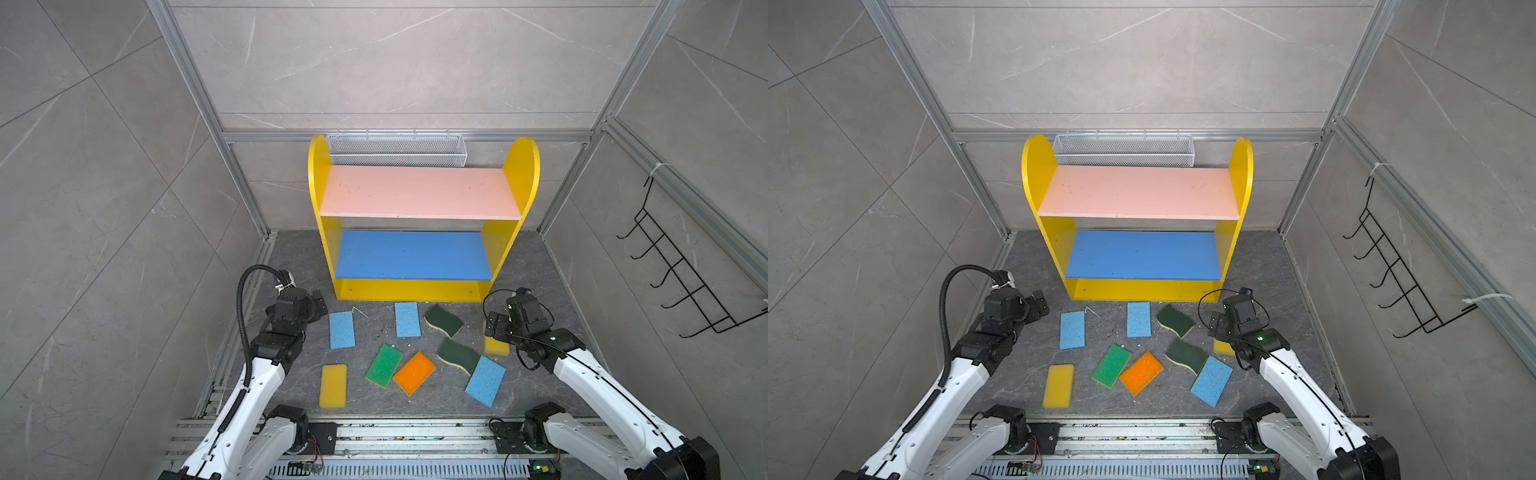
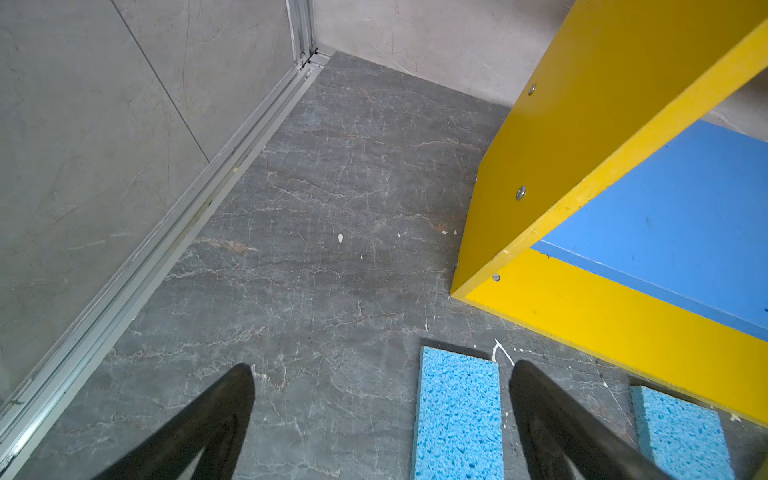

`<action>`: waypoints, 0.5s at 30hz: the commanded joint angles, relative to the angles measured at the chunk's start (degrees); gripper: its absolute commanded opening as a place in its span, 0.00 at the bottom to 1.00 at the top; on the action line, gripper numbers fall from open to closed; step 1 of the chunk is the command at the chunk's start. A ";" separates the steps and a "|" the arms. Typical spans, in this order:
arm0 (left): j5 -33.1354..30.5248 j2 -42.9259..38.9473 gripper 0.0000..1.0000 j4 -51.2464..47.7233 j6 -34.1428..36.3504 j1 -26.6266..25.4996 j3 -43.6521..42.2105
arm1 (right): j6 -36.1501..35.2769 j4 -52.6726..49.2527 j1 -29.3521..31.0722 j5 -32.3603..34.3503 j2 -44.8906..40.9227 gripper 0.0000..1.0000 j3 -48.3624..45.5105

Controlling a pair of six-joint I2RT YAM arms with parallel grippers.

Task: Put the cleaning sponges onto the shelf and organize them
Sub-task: 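Lower the right gripper onto the yellow sponge near the shelf and grasp it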

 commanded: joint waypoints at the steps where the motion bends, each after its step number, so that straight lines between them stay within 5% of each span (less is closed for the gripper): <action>1: 2.39 -1.62 0.97 -7.58 -4.27 -0.65 4.21 | 3.55 -7.32 0.44 -1.34 1.68 0.94 2.31; 15: 5.42 -3.89 0.98 -9.79 -5.97 -1.06 5.57 | 5.08 -9.23 0.64 -2.50 9.60 0.96 1.99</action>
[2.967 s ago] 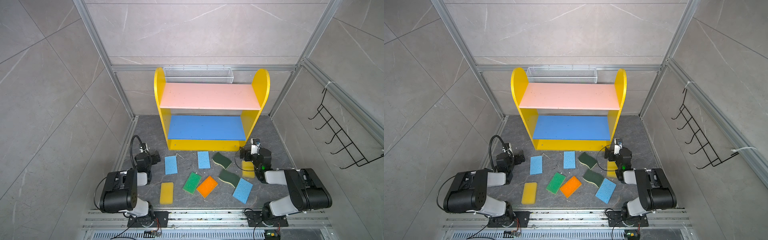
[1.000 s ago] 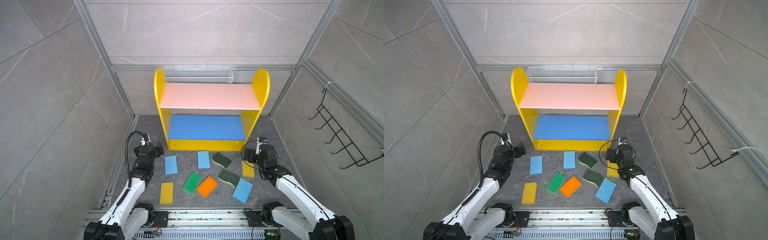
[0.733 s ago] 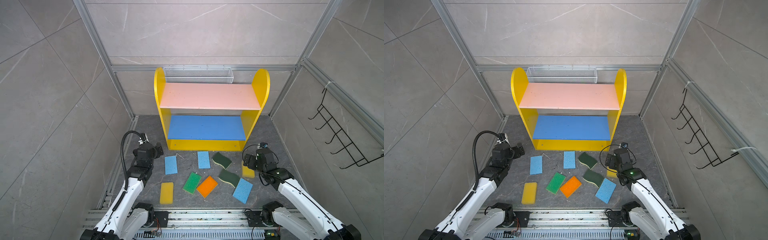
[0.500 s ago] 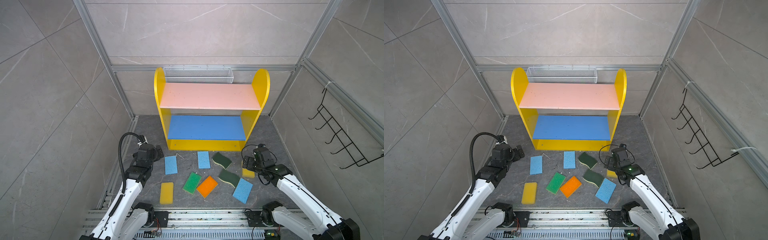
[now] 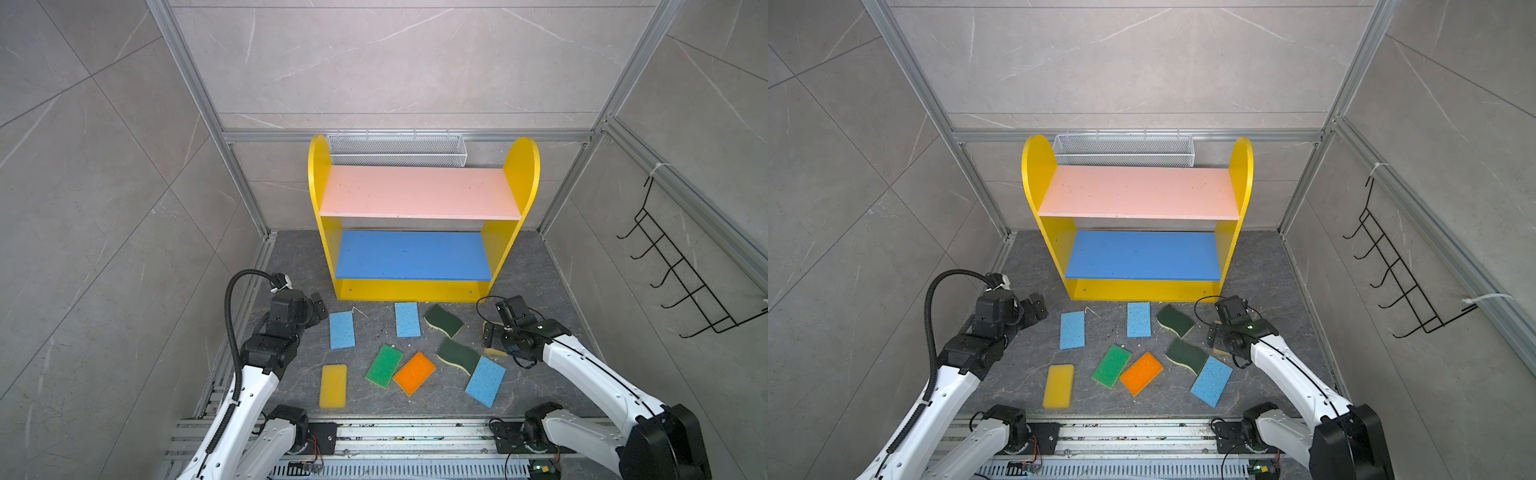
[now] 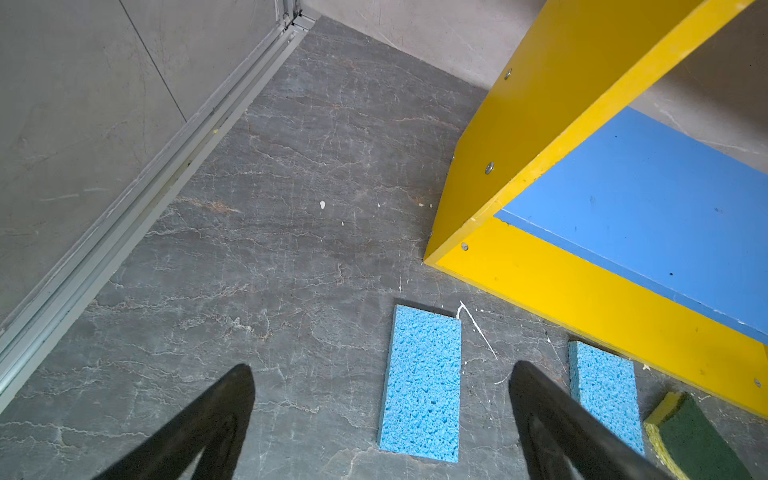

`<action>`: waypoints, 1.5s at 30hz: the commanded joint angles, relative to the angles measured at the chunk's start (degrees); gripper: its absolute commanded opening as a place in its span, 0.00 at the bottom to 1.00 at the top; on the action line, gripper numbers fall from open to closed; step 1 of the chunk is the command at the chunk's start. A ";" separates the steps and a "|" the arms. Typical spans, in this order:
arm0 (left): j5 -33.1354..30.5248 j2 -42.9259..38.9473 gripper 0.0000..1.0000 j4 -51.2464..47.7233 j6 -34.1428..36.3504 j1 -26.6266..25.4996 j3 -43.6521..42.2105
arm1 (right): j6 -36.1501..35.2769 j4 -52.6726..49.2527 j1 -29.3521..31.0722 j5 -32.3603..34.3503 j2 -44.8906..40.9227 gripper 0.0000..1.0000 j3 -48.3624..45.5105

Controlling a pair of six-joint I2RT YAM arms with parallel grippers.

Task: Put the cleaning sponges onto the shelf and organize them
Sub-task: 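Lower the right gripper onto the yellow sponge near the shelf and grasp it, then lift the yellow sponge with the right gripper up toward the pink shelf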

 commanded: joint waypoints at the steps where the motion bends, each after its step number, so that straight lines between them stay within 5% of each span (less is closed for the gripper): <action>1: 1.62 -0.68 0.98 -0.74 -1.21 -0.12 2.20 | 1.38 -1.40 0.20 0.12 1.31 0.96 0.79; 30: 2.69 -0.09 0.98 -1.33 -2.81 -0.28 3.08 | 0.56 3.74 0.18 0.32 14.44 0.94 1.13; 45: 2.86 0.29 0.98 -1.27 -2.75 -0.29 3.60 | -0.17 4.00 0.17 -1.15 15.50 0.66 1.05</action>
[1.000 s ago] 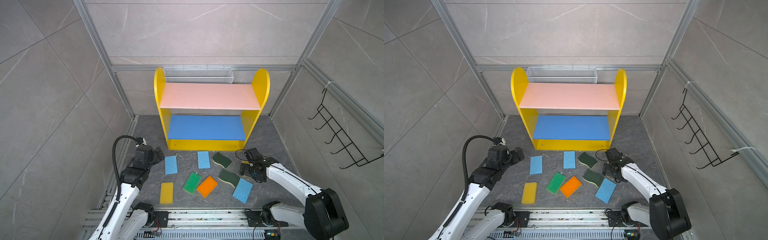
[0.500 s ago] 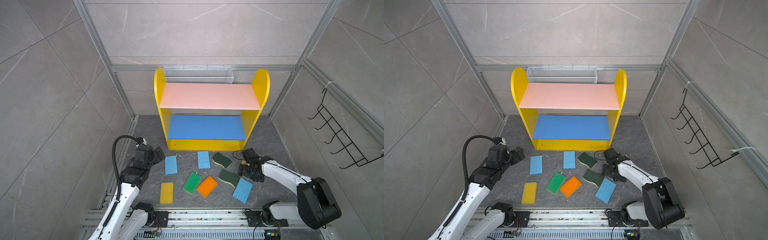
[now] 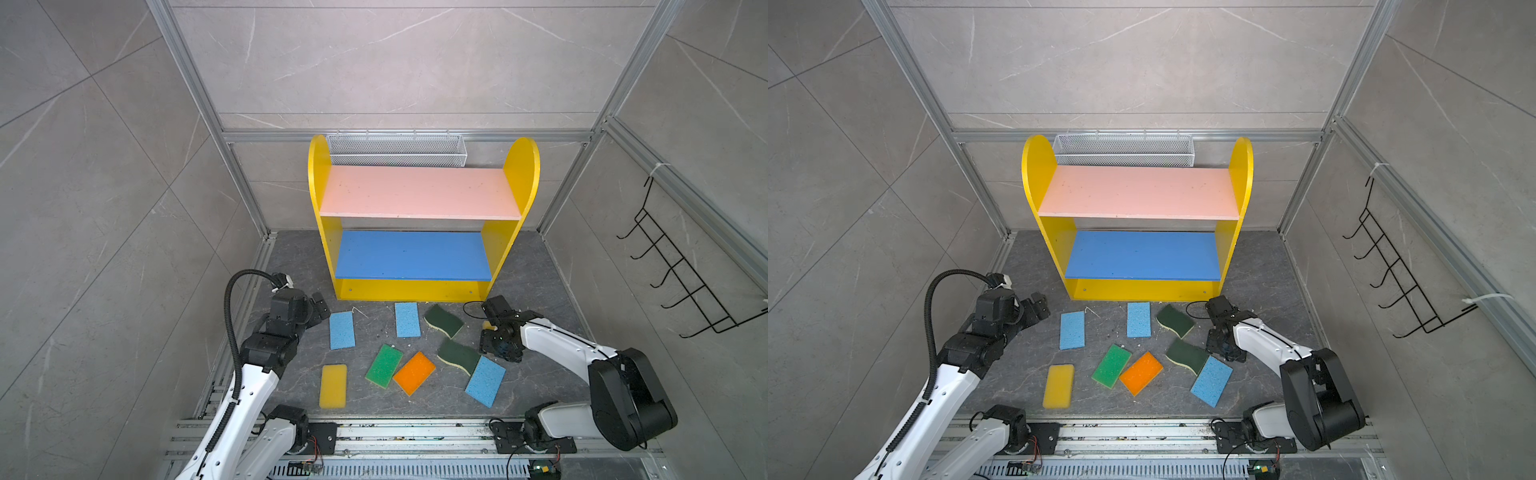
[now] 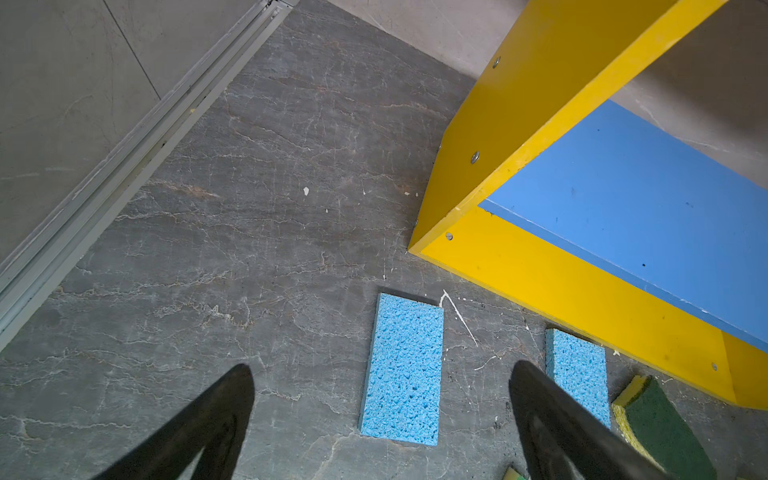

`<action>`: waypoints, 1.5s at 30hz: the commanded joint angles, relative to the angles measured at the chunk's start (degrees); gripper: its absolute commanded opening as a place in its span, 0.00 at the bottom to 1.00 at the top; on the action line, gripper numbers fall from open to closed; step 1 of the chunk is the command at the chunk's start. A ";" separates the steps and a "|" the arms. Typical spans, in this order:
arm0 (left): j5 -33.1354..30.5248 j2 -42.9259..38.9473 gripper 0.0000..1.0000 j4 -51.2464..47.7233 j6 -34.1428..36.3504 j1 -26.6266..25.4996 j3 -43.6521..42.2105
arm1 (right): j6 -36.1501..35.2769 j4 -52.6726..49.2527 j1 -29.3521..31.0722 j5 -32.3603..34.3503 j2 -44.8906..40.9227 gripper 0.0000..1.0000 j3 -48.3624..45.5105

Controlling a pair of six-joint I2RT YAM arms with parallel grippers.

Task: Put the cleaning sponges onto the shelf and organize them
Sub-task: 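Lift the yellow sponge with the right gripper up toward the pink shelf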

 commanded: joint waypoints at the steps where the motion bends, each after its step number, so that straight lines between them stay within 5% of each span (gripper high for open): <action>1: 0.24 -0.41 0.98 -0.41 -0.79 -0.28 2.81 | -0.12 -0.68 0.19 -0.01 0.24 0.64 1.21; 18: 0.80 -0.50 0.97 -1.13 0.88 -0.35 5.23 | 3.68 -7.57 2.96 3.69 -11.43 0.57 4.35; 24: -0.13 0.08 0.96 -2.50 1.28 -0.36 6.54 | 7.85 -13.34 10.13 5.48 -13.02 0.57 8.23; 34: 3.34 1.45 0.96 -3.06 2.76 -0.34 9.74 | 14.90 -25.14 31.70 21.69 -9.27 0.57 26.07; 45: 5.32 1.70 0.95 -4.03 2.66 -0.34 12.58 | 3.42 -25.46 37.18 24.36 -3.60 0.57 48.07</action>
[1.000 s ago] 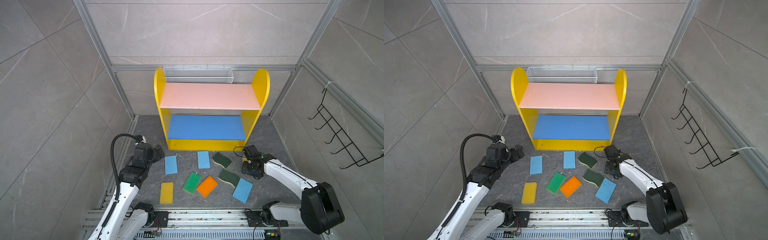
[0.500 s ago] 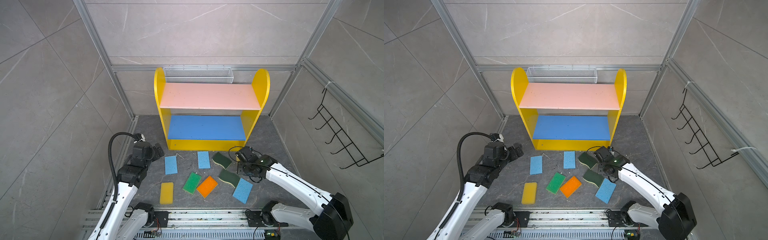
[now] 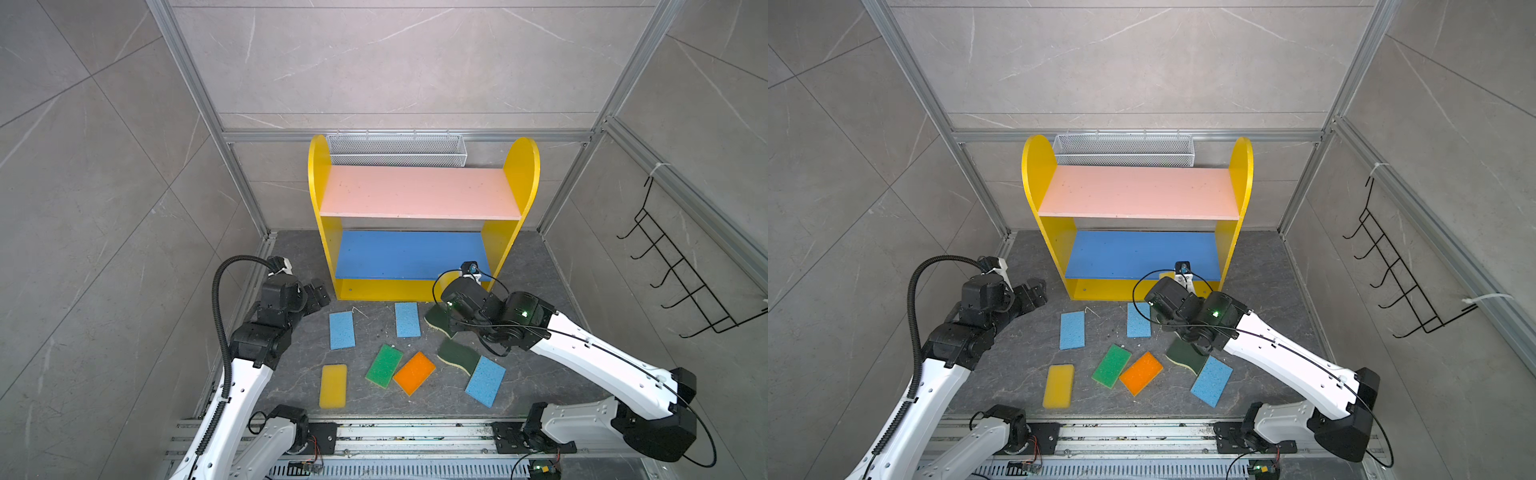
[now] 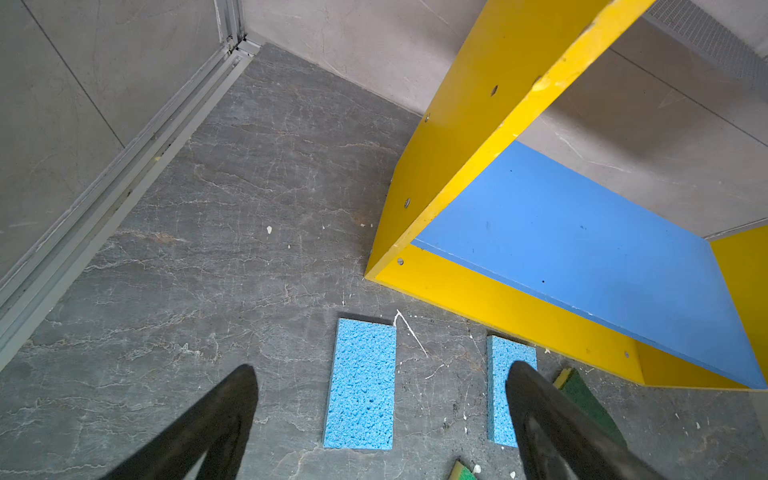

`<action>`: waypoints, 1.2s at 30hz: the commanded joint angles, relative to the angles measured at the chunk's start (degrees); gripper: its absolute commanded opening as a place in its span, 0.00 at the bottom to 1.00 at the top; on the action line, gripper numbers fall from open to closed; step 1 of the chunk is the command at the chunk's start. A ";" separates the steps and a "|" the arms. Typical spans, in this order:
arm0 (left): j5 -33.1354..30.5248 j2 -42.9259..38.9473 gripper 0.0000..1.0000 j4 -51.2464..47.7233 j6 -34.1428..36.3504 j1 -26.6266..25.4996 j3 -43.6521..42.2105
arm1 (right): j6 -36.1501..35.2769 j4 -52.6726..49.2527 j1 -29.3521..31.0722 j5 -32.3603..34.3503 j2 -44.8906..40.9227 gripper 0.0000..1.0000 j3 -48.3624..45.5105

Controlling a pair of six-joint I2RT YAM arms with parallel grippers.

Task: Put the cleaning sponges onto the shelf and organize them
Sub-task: 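Lift the yellow sponge with the right gripper up toward the pink shelf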

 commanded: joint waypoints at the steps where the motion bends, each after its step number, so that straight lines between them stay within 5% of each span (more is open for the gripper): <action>1: 0.81 -0.84 0.95 -0.85 1.52 -0.14 2.02 | -6.01 -0.81 0.26 3.46 1.32 0.57 6.51; 13: -0.35 3.38 0.94 -2.29 1.60 -2.68 5.85 | -29.06 10.37 -2.23 8.82 9.05 0.57 27.66; 25: -2.88 4.92 0.94 -2.60 2.79 -5.61 9.80 | -29.39 13.92 -18.63 -1.32 15.82 0.60 36.45; 36: -4.91 5.93 0.94 -2.86 3.54 -5.69 9.10 | -28.72 9.65 -24.86 -3.03 26.29 0.61 49.23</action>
